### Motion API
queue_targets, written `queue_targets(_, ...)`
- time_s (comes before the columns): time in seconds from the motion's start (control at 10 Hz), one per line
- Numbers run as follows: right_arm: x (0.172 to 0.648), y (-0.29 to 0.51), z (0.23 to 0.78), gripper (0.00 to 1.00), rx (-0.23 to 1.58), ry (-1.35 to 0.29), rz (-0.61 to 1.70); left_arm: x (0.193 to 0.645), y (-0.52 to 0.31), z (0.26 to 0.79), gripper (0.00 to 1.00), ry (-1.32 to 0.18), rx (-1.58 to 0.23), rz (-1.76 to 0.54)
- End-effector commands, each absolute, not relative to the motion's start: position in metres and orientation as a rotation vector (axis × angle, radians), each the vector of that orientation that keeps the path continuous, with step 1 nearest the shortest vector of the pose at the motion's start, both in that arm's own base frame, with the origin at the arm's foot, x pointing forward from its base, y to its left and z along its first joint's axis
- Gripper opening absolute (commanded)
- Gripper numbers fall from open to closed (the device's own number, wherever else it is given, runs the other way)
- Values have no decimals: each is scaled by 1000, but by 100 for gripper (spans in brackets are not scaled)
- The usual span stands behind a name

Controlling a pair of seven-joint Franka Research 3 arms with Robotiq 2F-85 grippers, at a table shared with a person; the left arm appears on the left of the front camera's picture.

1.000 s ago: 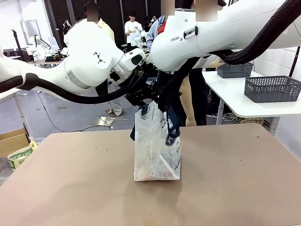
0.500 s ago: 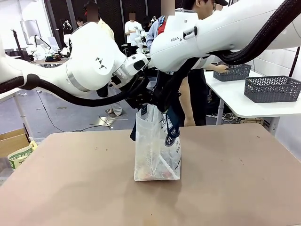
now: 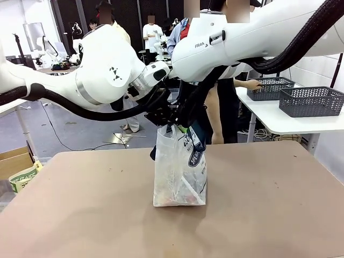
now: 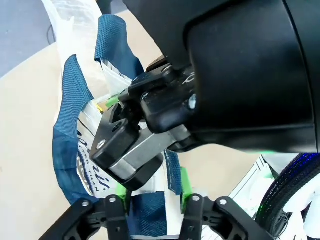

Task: Transfer purchased items from the store into the shopping bag.
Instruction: Move the Reusable shopping bag to the right side of the table.

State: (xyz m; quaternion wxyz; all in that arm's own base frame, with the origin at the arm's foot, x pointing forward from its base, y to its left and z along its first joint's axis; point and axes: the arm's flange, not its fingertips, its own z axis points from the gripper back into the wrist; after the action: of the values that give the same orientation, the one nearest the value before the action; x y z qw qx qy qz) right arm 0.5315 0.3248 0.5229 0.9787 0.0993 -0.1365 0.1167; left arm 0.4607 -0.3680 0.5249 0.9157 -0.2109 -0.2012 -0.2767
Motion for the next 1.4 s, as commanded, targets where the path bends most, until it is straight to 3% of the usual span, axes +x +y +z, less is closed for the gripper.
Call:
queue_targets(0.0,536,325,523,0,250,-282,243,456,-367,527,0,-407,-402,-557)
queue_targets(1.2,535,323,525,0,255,-293,284,457,-369,530,0,-425,-360,-562)
queue_targets(1.3,534,323,527,12,286,-290,292,457,-369,530,0,-425,-360,-562)
